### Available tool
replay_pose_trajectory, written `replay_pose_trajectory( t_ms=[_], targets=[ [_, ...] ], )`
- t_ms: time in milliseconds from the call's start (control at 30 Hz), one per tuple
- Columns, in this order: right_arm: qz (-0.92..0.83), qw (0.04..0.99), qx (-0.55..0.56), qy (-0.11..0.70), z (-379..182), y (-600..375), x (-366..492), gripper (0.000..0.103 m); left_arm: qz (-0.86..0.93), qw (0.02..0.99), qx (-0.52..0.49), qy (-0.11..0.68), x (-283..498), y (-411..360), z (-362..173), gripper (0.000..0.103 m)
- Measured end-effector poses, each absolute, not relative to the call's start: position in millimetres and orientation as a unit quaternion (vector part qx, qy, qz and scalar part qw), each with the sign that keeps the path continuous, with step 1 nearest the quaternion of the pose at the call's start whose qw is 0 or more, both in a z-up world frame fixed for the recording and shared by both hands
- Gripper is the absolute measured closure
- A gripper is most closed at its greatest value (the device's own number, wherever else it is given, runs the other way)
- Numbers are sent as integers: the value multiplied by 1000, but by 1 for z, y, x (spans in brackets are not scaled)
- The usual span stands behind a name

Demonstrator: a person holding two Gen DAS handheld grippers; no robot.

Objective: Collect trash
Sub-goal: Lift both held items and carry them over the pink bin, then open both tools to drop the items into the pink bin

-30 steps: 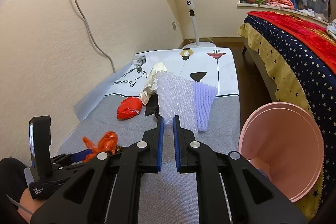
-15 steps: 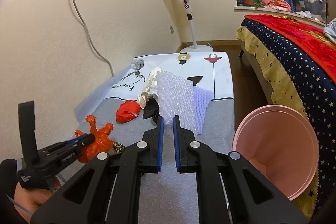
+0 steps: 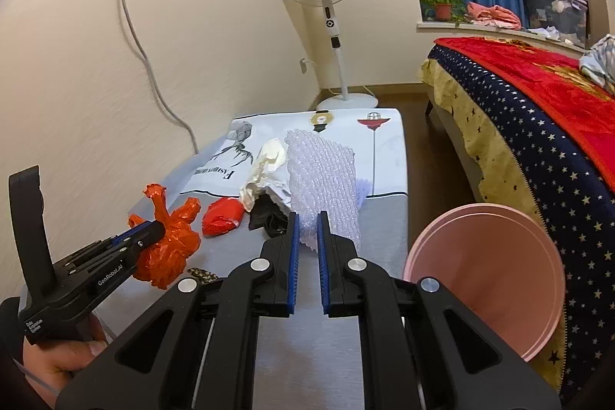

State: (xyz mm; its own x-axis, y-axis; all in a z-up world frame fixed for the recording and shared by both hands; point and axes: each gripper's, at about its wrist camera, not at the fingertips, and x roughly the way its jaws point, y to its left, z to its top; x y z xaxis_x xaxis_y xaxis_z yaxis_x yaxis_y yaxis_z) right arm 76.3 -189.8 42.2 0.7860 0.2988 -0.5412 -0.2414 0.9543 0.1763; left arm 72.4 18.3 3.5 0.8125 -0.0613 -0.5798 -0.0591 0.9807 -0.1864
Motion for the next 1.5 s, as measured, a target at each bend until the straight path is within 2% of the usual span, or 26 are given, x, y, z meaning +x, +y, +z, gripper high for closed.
replay_pose_trajectory(
  t_ms=[433, 767, 1200, 1500],
  targets=[
    [90, 949, 53, 297, 49, -222, 76, 94, -44, 952, -94, 288, 87, -20, 11, 89],
    [6, 956, 70, 286, 59, -275, 68, 94, -112, 952, -84, 274, 99, -84, 17, 89],
    [-85, 946, 97, 299, 47, -326, 62, 94, -198, 938, -70, 276, 113, -161, 3, 89],
    [-106, 940, 101, 308, 37, -336, 67, 94, -225, 930, -60, 283, 123, -184, -9, 89]
  ],
)
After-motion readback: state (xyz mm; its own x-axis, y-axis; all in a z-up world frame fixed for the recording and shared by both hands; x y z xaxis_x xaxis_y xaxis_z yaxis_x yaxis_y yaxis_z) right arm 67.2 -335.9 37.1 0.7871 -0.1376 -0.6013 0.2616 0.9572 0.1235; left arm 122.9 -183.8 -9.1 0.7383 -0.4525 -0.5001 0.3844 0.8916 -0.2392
